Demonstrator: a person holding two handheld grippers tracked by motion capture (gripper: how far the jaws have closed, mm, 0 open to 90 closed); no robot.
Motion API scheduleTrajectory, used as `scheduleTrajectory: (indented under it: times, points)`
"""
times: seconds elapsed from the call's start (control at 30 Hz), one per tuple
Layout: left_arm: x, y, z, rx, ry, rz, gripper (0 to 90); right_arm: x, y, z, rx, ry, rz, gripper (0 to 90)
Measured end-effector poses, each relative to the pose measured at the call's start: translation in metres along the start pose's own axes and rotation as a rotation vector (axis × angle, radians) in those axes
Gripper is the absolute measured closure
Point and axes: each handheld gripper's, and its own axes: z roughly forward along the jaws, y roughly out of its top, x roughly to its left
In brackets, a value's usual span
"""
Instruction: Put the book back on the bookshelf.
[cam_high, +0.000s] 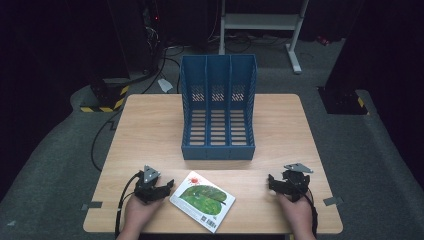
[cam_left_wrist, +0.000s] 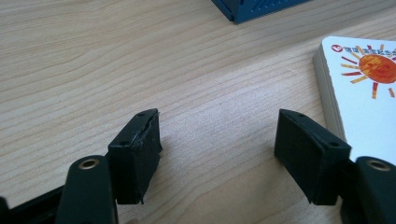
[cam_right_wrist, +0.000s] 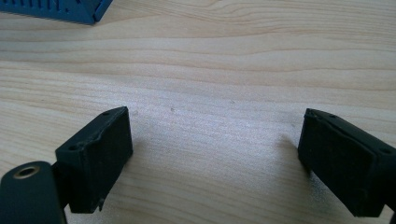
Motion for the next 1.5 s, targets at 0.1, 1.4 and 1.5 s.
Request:
scheduleTrajectory:
  times: [0.1, 1.4, 1.5]
  points:
    - [0.0, 0.0, 0.0, 0.0, 0.0, 0.0, 31.3, 0.0, 0.0, 0.0, 0.0, 0.0, 0.0, 9.8]
    - [0.001, 0.0, 0.0, 0.001, -0.006, 0.003, 31.2, 0.09, -0.016, -0.038, -0.06, 0.355, -0.27, 36.1]
    - [0.0, 0.0, 0.0, 0.0, -0.006, 0.003, 31.2, 0.097, -0.019, -0.04, -0.042, 0.371, -0.301, 38.8]
